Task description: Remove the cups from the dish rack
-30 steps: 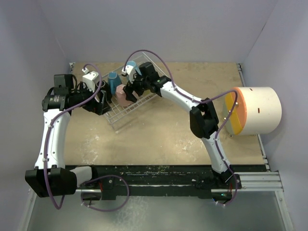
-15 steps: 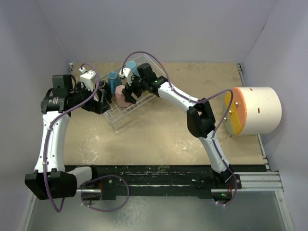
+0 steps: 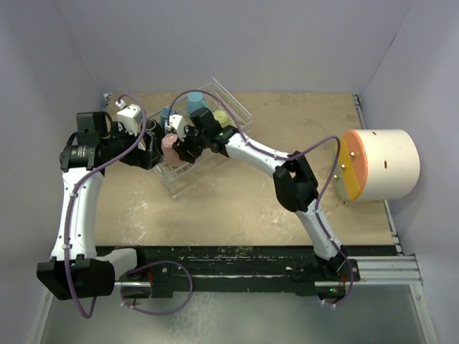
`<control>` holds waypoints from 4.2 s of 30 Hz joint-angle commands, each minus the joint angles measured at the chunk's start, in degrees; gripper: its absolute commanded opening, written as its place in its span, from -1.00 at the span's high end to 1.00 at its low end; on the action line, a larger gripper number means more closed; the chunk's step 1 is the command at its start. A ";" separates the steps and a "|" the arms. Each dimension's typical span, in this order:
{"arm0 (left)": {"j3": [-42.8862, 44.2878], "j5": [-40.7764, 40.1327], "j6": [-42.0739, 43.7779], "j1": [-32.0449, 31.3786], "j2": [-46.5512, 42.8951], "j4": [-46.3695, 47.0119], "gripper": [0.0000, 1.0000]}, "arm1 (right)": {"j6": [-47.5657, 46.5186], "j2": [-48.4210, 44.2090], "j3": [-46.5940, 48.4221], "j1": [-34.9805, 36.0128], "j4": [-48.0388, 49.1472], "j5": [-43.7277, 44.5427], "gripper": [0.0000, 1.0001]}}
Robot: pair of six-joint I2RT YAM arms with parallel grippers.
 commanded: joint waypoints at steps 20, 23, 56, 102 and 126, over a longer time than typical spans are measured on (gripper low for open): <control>0.28 -0.46 0.62 -0.05 -1.65 0.02 -0.99 | 4.53 -5.68 -4.55 0.30 14.29 17.73 0.95; -0.58 -0.53 0.98 -0.04 -1.95 0.10 -0.99 | 4.44 -6.85 -5.07 0.30 15.08 18.61 0.99; -10.24 5.79 8.99 -0.05 -9.64 9.81 -0.98 | 26.70 -37.77 -22.87 0.38 18.97 22.45 1.00; -19.45 33.02 48.73 -0.09 -30.67 19.81 -0.62 | 83.04 -53.61 -44.25 0.47 33.52 -3.88 1.00; -23.00 21.88 50.40 -18.48 -21.26 31.38 -0.07 | 101.46 -59.75 -60.91 2.23 48.82 -8.10 1.00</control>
